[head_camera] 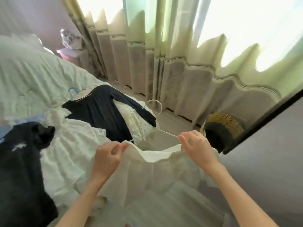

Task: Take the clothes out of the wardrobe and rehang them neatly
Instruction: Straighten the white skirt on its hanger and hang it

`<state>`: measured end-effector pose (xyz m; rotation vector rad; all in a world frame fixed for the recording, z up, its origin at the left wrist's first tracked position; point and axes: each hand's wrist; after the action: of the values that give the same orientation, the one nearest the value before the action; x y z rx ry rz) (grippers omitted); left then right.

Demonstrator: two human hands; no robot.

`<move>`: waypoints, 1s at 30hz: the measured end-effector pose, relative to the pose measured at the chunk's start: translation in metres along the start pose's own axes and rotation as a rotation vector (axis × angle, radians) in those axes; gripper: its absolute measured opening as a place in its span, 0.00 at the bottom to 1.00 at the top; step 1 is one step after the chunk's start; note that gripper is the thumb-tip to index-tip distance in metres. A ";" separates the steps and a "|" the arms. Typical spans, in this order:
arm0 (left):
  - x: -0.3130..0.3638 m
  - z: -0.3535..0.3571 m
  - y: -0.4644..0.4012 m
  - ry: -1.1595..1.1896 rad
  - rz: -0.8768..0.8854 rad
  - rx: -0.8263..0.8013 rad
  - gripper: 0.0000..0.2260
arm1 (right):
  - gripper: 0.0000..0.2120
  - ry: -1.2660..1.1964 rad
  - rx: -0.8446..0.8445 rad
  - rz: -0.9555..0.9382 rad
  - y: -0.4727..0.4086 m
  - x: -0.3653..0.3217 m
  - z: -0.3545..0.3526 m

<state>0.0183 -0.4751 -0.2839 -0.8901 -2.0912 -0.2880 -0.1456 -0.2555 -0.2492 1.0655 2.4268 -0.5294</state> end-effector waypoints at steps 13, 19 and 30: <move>-0.140 -0.175 0.042 -0.121 -0.506 0.519 0.15 | 0.14 0.063 -0.365 -0.498 -0.088 -0.186 0.185; -0.179 -0.226 0.078 -0.166 -0.676 0.741 0.23 | 0.27 0.080 -0.442 -0.776 -0.108 -0.275 0.250; -0.220 -0.330 0.106 -0.574 -0.761 0.992 0.22 | 0.11 -0.144 -0.664 -0.997 -0.114 -0.420 0.313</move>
<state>0.3806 -0.6664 -0.2544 0.4907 -2.5673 0.6667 0.0969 -0.7327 -0.2682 -0.4711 2.5532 -0.0319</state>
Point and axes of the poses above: each hand's wrist, its own y-axis away from the middle knuckle, its own z-axis out of the palm, x = y × z, and after that the axes turned 8 degrees about -z, right-handed
